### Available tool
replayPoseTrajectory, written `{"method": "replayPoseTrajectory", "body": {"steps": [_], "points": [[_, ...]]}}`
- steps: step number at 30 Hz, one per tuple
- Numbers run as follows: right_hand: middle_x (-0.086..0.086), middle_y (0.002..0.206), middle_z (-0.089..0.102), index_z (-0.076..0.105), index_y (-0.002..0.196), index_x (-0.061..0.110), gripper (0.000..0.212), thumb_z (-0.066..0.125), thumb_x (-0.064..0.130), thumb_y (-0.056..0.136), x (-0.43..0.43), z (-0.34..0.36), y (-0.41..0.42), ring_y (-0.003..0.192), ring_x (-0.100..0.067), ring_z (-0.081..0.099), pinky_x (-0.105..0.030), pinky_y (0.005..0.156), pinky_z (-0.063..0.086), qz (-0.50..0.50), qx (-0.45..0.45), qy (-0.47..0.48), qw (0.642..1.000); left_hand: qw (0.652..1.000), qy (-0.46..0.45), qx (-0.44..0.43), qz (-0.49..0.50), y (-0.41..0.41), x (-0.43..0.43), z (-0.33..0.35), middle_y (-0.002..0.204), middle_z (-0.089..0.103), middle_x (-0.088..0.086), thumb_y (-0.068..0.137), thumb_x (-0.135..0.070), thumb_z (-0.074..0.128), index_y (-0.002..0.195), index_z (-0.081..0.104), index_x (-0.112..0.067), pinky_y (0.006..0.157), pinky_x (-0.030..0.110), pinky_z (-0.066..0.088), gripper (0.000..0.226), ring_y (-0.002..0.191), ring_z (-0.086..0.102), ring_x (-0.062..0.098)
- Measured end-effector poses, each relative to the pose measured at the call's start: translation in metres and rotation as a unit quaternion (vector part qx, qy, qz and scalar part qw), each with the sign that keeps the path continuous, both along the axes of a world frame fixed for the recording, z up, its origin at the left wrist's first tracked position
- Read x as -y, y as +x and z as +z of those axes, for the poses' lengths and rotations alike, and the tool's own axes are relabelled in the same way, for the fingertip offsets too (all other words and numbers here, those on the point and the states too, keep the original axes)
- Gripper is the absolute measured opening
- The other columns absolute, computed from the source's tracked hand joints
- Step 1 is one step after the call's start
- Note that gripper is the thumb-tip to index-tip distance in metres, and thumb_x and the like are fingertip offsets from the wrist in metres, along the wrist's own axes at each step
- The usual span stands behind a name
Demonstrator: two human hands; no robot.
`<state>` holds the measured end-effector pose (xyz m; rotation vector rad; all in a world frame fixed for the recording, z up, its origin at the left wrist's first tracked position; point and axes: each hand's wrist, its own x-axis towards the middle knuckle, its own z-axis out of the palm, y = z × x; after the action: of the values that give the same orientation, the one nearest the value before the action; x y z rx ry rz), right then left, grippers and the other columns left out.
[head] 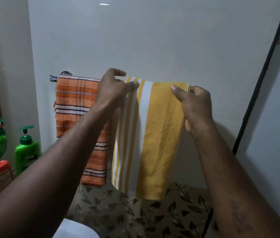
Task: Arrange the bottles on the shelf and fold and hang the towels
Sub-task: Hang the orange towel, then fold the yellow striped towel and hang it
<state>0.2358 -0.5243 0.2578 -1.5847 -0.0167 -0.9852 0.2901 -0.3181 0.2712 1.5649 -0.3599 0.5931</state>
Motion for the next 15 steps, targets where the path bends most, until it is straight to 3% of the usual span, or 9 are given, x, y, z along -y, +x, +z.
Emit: {"method": "replayPoseTrajectory", "body": {"steps": [4,7,11,15], "points": [[0.013,0.089,0.064,0.061,0.101,0.019,0.042,0.085,0.046,0.080,-0.001,-0.017,-0.008,0.079,-0.009,0.062,-0.029,0.072,0.051,-0.118,-0.009,-0.063,0.991,0.997,0.048,0.029,0.047,0.002,0.003,-0.023,0.102,0.067,0.001,0.080,-0.038,0.088,0.116,0.057,-0.026,0.058,0.032,0.053,0.050,0.078,0.067,0.014],[0.014,0.094,0.061,0.054,0.108,0.021,0.048,0.085,0.046,0.082,-0.004,-0.028,-0.012,0.085,-0.005,0.062,-0.020,0.068,0.048,-0.140,0.005,-0.064,0.988,0.999,-0.035,0.026,0.015,0.001,0.007,-0.043,0.095,0.063,0.001,0.081,-0.030,0.089,0.106,0.053,-0.022,0.058,0.030,0.054,0.045,0.078,0.065,0.014],[0.005,0.105,0.070,0.051,0.110,0.024,0.057,0.088,0.050,0.076,-0.004,-0.057,-0.010,0.095,-0.015,0.070,-0.032,0.078,0.057,-0.127,0.013,-0.052,0.990,0.998,-0.058,-0.013,-0.038,-0.003,0.006,-0.081,0.101,0.069,0.007,0.082,-0.029,0.089,0.115,0.053,-0.019,0.066,0.032,0.061,0.051,0.084,0.074,0.013],[0.009,0.106,0.070,0.059,0.114,0.023,0.054,0.092,0.041,0.075,-0.002,-0.113,-0.012,0.097,-0.014,0.071,-0.038,0.081,0.061,-0.054,-0.088,-0.066,0.992,0.987,-0.011,-0.087,-0.137,-0.008,0.008,-0.128,0.101,0.081,-0.003,0.080,-0.011,0.089,0.115,0.067,-0.020,0.072,0.028,0.063,0.042,0.088,0.079,0.012]]}}
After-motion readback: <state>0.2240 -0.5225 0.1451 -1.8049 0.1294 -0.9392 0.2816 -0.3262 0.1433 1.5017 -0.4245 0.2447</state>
